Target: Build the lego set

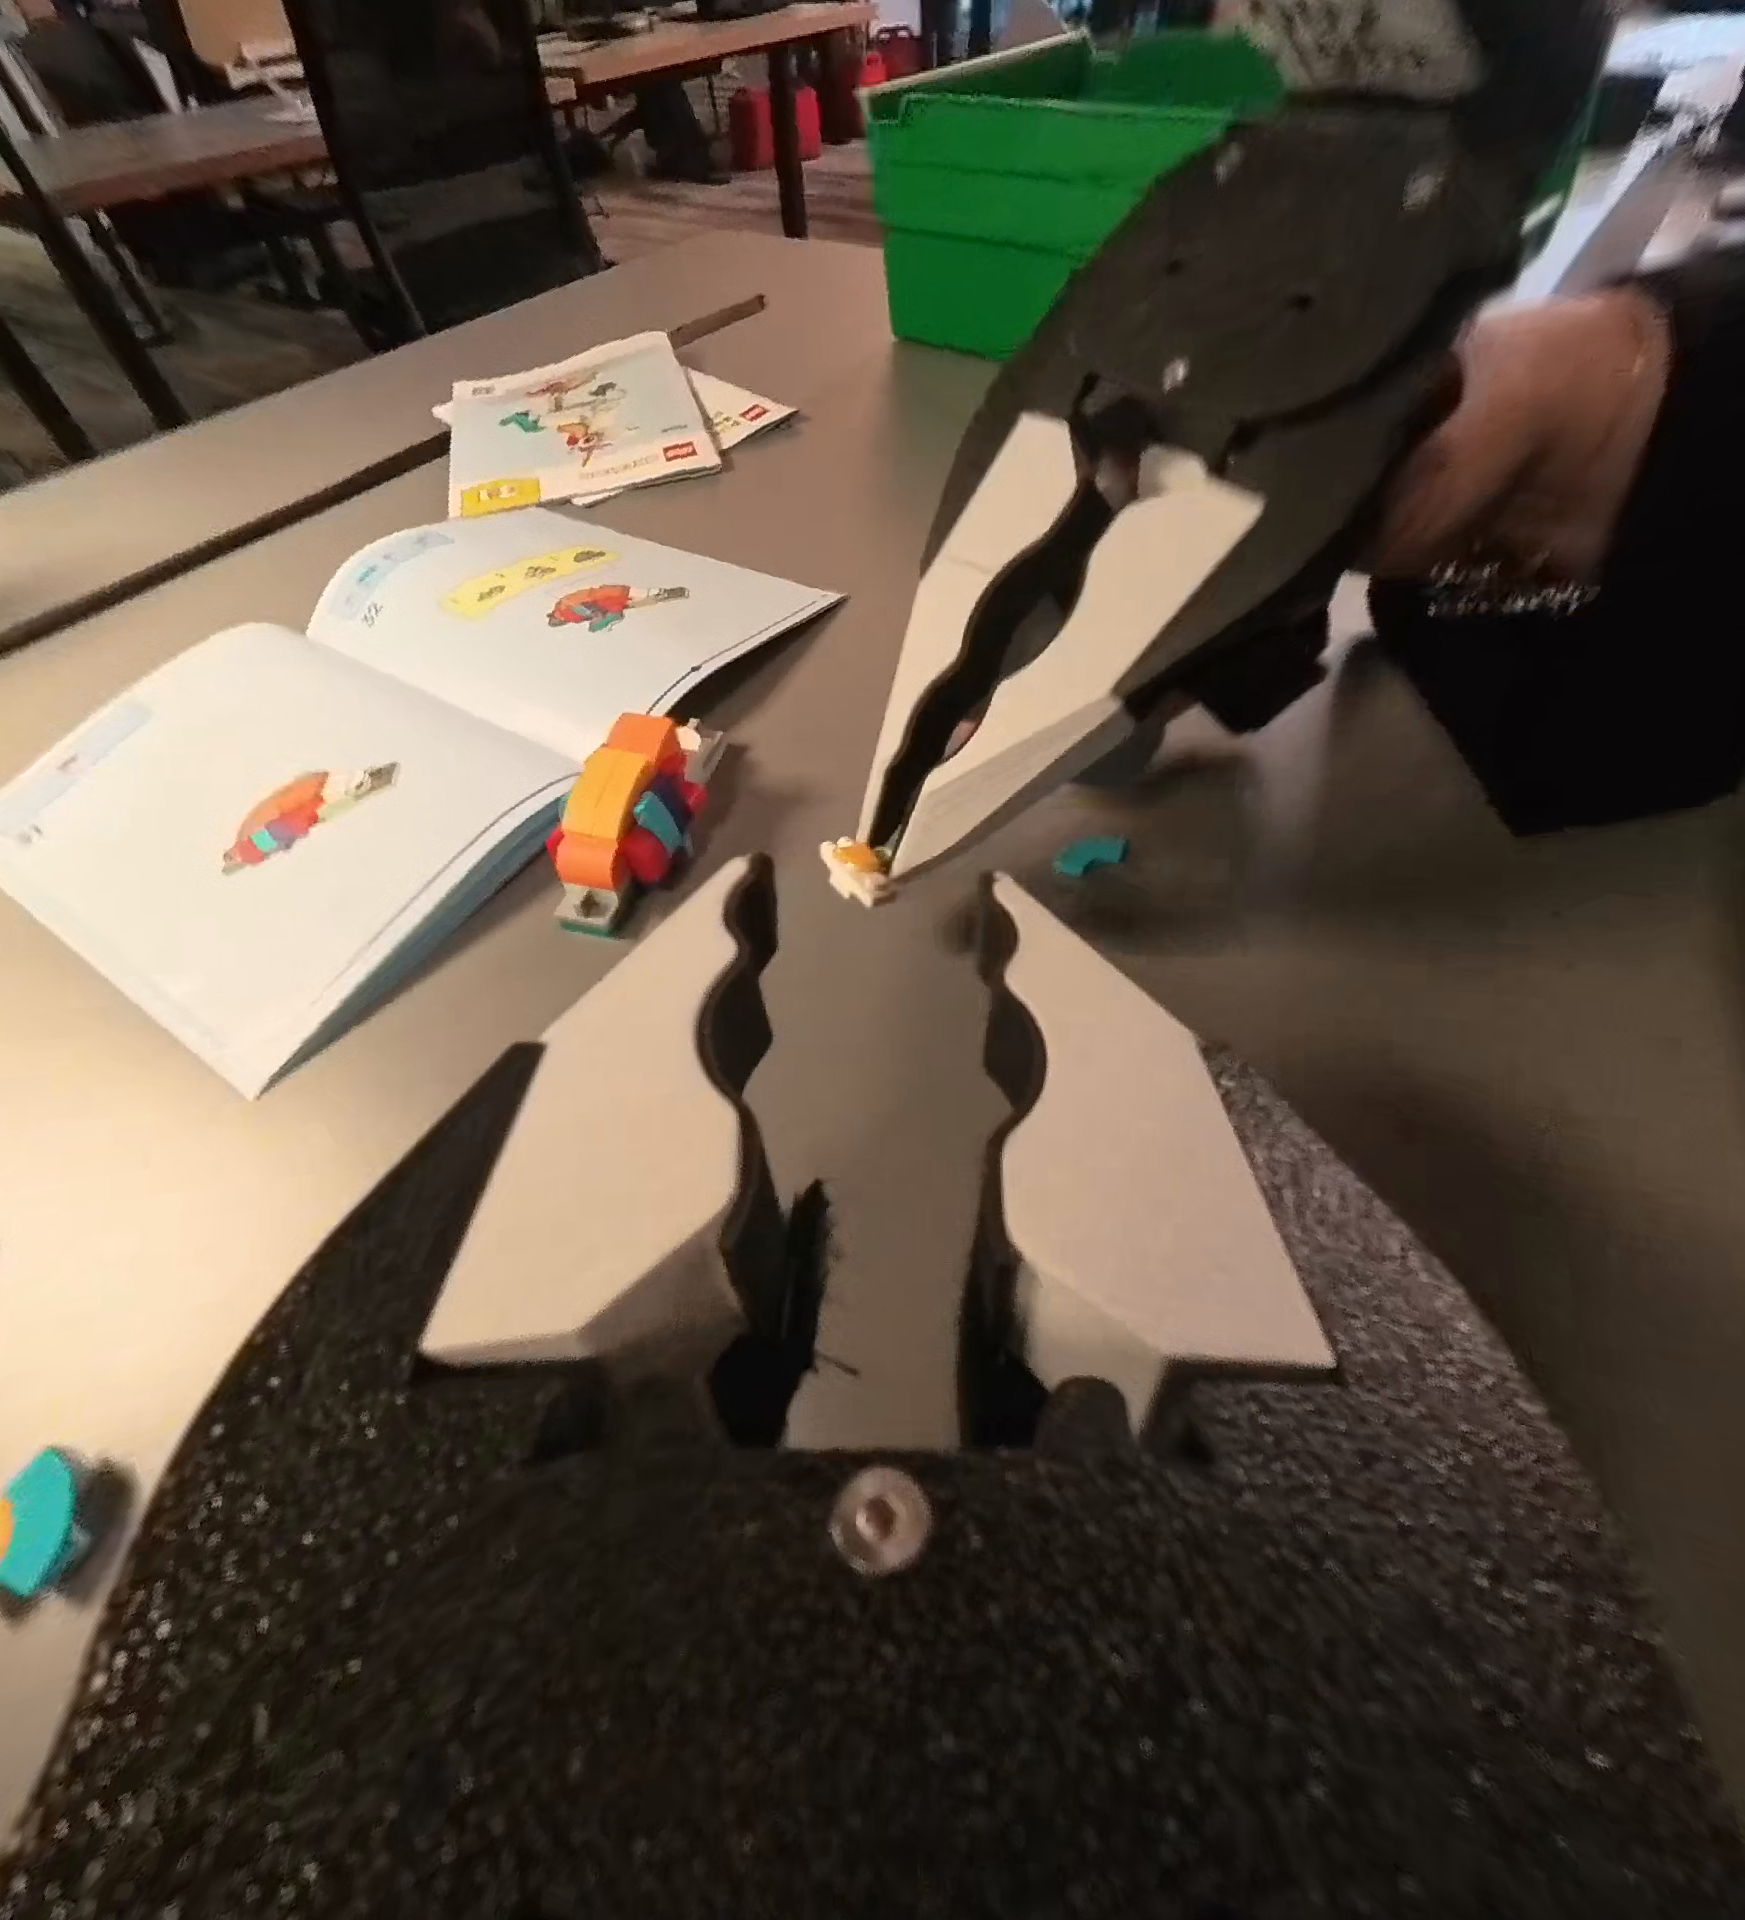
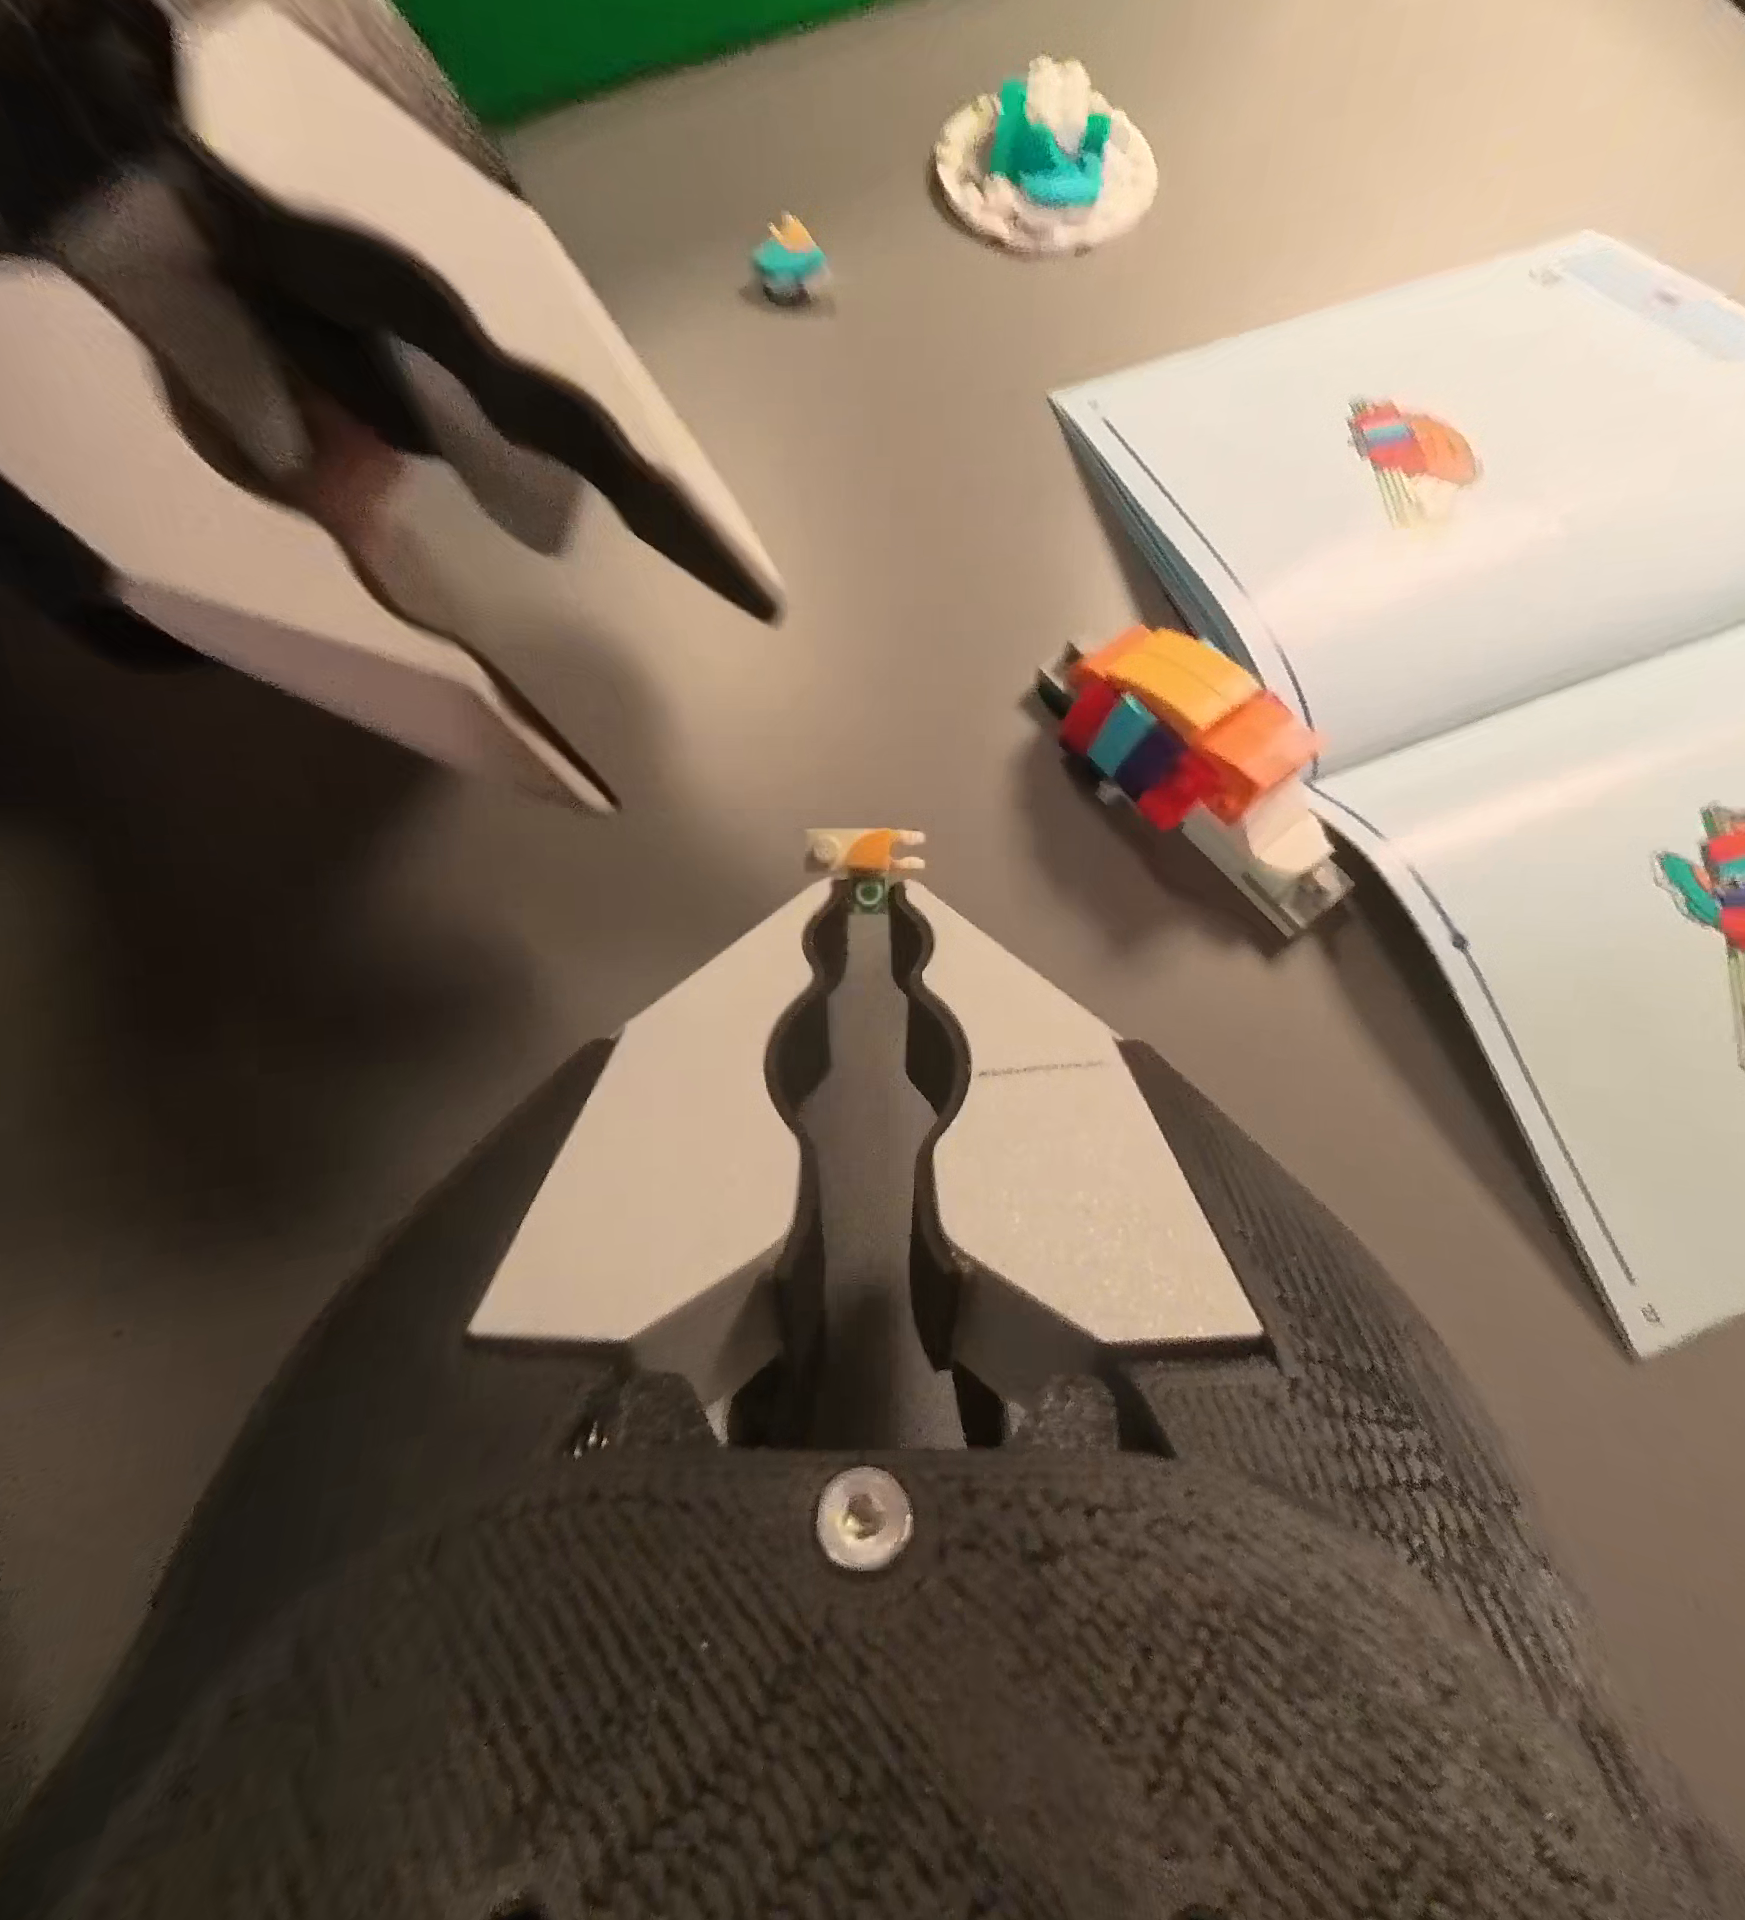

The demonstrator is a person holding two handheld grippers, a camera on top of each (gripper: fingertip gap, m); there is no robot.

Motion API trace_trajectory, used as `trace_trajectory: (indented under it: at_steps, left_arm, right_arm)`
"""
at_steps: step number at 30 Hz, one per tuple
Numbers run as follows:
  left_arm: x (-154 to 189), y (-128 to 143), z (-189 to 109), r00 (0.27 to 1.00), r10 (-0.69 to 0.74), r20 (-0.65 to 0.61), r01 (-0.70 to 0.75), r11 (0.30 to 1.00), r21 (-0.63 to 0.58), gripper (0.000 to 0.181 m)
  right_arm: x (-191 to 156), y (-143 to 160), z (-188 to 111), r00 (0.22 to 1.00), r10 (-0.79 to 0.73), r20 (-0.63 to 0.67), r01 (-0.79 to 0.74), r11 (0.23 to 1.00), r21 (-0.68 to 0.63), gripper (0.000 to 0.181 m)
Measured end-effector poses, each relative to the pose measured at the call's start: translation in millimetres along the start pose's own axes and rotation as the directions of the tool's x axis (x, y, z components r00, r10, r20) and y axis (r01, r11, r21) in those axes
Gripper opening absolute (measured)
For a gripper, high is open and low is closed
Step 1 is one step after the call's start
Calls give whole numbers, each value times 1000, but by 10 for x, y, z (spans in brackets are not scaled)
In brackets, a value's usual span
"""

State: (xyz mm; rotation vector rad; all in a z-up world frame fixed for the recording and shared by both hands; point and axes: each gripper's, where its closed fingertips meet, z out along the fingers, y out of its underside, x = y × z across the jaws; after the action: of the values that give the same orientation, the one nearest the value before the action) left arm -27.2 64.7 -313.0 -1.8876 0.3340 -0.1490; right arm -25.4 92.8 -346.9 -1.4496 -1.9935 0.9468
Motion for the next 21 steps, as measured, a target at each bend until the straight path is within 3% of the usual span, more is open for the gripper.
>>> trace_trajectory:
  at_steps: [5, 10, 15, 21]
  left_arm:
    - [4, -122, -17, 960, 253, 119, -258, 966, 31, 38]
    - [-10, -361, -138, 785, 504, 360, -553, 832, 40, 11]
    - [-21, -405, -138, 735, 532, 421, -593, 805, 16, 8]
    - [-5, -379, -129, 720, 561, 409, -613, 790, -4, 1]
  right_arm:
    - [-216, -359, -231, 982, 90, 163, -114, 984, 140, 6]
    - [-259, -555, -393, 938, 235, 254, -284, 942, 178, 6]
    - [-336, -600, -427, 926, 236, 294, -295, 939, 176, 7]
    - [-387, -597, -428, 920, 234, 316, -296, 940, 168, 6]
